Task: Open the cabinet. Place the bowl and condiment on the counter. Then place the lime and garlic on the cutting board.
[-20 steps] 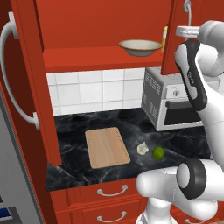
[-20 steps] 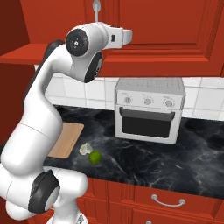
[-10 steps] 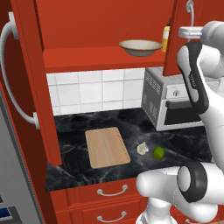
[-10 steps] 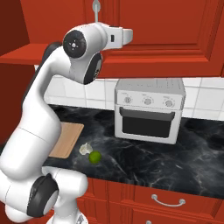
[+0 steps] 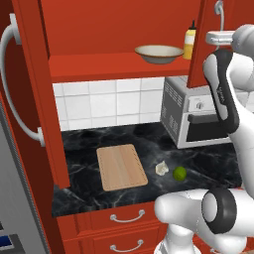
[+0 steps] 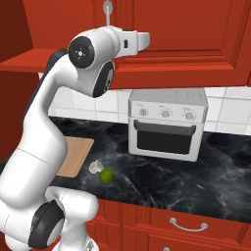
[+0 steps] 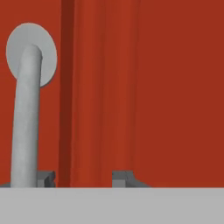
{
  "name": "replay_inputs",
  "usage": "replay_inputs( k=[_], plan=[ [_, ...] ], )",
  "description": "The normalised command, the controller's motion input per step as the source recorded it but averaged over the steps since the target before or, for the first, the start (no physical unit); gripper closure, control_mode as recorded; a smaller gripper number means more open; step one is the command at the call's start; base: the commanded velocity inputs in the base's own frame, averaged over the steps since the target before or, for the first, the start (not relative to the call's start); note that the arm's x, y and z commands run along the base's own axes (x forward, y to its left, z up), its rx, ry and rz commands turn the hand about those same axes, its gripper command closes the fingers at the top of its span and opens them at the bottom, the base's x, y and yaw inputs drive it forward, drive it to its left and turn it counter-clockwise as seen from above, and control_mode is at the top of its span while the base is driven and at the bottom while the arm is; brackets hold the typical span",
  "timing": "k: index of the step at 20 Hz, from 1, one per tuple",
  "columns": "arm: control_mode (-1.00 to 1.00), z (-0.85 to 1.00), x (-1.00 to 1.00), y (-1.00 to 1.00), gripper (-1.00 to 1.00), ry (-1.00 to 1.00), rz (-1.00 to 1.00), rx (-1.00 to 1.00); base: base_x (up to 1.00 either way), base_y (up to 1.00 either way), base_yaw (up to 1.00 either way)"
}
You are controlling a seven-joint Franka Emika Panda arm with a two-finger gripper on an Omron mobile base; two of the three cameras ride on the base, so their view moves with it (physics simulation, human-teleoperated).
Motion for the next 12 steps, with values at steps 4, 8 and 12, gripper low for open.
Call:
replay_inputs(
  k=[4, 8, 12],
  plan=[
    [-1.00, 0.37, -0.59, -0.89, 1.00, 0.00, 0.00, 0.00, 0.00, 0.00, 0.00],
    [-1.00, 0.32, -0.60, -0.91, 1.00, 0.00, 0.00, 0.00, 0.00, 0.00, 0.00],
    [-1.00, 0.28, -0.64, -0.95, 1.00, 0.00, 0.00, 0.00, 0.00, 0.00, 0.00]
  ],
)
